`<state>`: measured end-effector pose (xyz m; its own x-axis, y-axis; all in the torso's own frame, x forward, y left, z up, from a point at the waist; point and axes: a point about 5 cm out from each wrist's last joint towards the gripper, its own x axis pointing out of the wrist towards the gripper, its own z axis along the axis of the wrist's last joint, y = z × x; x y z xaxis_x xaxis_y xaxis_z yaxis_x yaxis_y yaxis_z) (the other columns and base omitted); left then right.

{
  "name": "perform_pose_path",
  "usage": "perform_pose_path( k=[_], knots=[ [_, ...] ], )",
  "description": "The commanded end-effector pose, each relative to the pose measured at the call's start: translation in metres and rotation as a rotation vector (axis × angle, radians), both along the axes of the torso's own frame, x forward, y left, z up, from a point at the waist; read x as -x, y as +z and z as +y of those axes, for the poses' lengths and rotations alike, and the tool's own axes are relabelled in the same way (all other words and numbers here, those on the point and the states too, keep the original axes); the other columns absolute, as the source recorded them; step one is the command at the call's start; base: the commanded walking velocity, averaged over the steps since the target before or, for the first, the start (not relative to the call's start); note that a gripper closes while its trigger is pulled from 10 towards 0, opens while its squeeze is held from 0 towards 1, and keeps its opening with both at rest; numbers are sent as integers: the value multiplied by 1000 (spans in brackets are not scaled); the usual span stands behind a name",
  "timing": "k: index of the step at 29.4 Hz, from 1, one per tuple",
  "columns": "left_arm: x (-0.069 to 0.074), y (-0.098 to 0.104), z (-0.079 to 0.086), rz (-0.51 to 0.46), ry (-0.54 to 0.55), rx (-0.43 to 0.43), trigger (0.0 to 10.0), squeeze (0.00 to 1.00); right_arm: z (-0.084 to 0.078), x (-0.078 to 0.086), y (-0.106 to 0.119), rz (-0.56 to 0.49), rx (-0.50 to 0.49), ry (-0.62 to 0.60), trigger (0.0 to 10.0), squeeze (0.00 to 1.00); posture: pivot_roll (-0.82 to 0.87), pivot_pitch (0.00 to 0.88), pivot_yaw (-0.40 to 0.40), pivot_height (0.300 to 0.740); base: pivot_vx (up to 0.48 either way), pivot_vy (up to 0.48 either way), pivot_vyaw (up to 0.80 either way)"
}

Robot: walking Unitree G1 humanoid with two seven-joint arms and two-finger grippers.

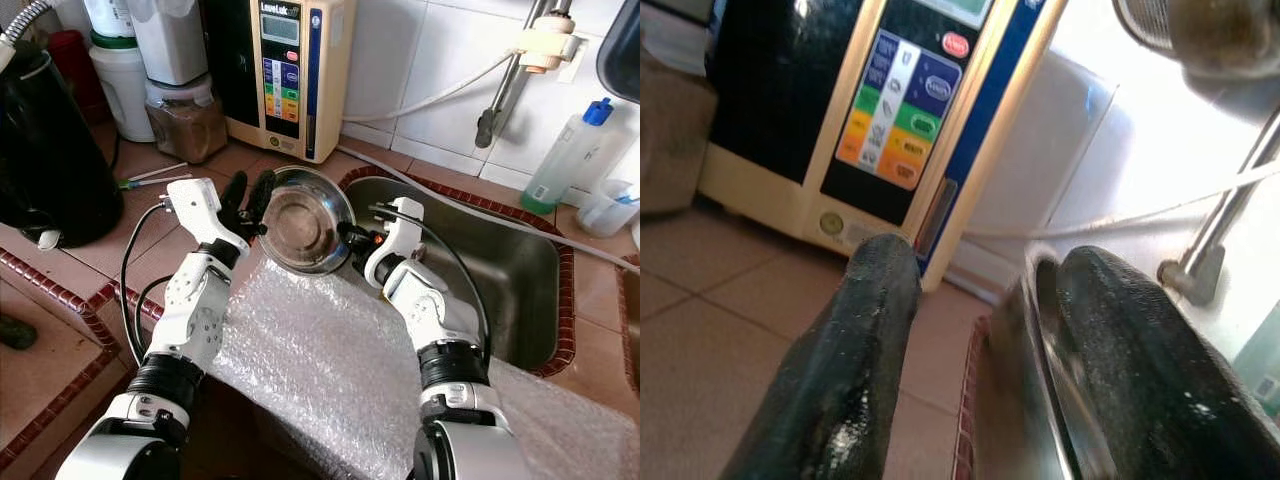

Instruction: Kitchen organization

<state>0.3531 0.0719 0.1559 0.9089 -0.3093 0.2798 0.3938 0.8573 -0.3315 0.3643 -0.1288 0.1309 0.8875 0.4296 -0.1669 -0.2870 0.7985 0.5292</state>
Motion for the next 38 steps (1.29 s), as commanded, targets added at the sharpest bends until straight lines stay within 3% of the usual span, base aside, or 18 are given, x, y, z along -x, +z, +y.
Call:
perform_pose_path(
  k=[1,11,13,19,28,30,33,38],
  knots=[
    [6,18,-32,-79,-120,-4,10000,1000,8,-2,-2,27,41,2,0,0,54,0,-29,740,0,0,0],
    [6,16,-32,-68,-116,-27,10000,1000,-5,-10,0,13,64,-144,0,0,56,0,-31,740,0,0,0],
    [7,15,-33,-62,-122,-34,10000,1000,-19,-14,2,14,79,-258,0,0,56,0,-31,740,0,0,0],
    [7,14,-33,-55,-122,-46,10000,1000,-52,-15,0,22,150,-445,0,0,57,0,-33,740,0,0,0],
    [7,8,-35,-22,-140,-90,10000,1000,-67,-14,-5,32,227,-556,0,0,56,0,-32,740,0,0,0],
    [8,3,-38,-4,-167,-132,10000,1000,-73,-11,-10,44,358,-580,0,0,57,0,-32,740,0,0,0],
    [8,-2,-39,21,-182,-170,10000,1000,-78,-9,-17,72,426,-585,0,0,57,0,-33,740,0,0,0],
    [13,-23,-45,118,-302,-290,10000,1000,-87,-2,-31,123,507,-610,0,0,54,0,-33,740,0,0,0]
  ],
)
